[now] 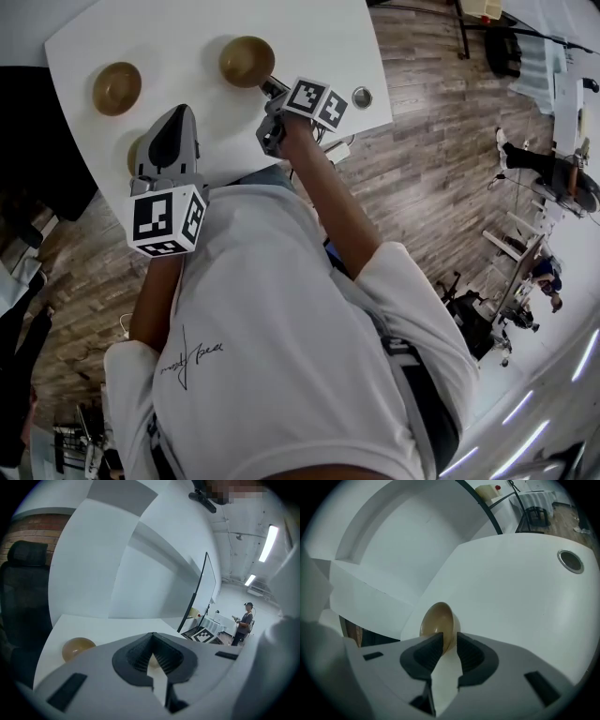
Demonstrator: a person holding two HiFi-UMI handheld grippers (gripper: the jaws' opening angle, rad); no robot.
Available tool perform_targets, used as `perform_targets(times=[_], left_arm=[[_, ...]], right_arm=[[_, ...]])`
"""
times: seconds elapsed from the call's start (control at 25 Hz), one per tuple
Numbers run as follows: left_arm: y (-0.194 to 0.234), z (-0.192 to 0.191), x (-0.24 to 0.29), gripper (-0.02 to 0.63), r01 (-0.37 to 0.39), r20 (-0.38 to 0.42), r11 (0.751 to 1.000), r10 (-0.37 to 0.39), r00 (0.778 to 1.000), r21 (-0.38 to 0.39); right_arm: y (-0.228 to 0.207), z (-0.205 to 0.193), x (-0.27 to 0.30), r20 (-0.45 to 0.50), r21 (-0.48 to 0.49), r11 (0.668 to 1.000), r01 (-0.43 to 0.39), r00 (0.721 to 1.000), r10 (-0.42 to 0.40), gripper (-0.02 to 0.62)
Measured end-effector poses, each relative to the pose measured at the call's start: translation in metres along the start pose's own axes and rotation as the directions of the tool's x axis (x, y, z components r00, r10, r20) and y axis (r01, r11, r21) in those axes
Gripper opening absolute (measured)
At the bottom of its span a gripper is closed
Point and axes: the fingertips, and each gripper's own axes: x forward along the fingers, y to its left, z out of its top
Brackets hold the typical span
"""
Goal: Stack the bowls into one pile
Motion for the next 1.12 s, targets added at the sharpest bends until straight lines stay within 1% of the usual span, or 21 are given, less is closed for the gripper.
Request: perform_targets(times=[0.24,0.4,0.52,0.68,0.76,0.84,1.12], left_arm=[[0.004,0.000,0.006,0.003,-0.016,-0.004,0.999,0.016,1.000,-0.037],[0.009,0.001,0.007,0.003,-0.027,-0.005,0.998,0.027,1.000,-0.049],[0.012,0.001,0.007,0.003,-0.029,-0.001,0.997,0.029,1.000,-0.065],[0.016,0.003,0.005,0.003,-0.029,0.009,0.996,0.030,0.999,-0.087],[0.016,0.003,0.005,0.003,-0.030,0.010,0.995,0.032,0.999,-0.093],[0.016,0.003,0.004,0.003,-0.031,0.010,0.995,0.032,0.999,-0.099],[0.026,0.003,-0.012,0.003,-0.042,0.025,0.992,0.046,0.999,-0.123]], right_arm=[[-0.005,0.002,0.005,-0.022,0.011,1.000,0.012,1.000,-0.012,0.095],[-0.005,0.005,0.008,-0.030,0.020,1.000,0.016,0.999,-0.015,0.060],[-0.006,0.006,0.009,-0.034,0.023,0.999,0.023,0.999,-0.023,0.057],[-0.005,0.005,0.009,-0.049,0.007,0.999,0.045,0.998,-0.044,0.054],[-0.006,0.005,0.008,-0.056,0.005,0.998,0.057,0.997,-0.056,0.042],[-0.006,0.005,0.008,-0.062,0.008,0.998,0.061,0.996,-0.061,0.030],[0.000,-0.008,0.003,-0.081,-0.019,0.997,0.069,0.994,-0.070,0.028]])
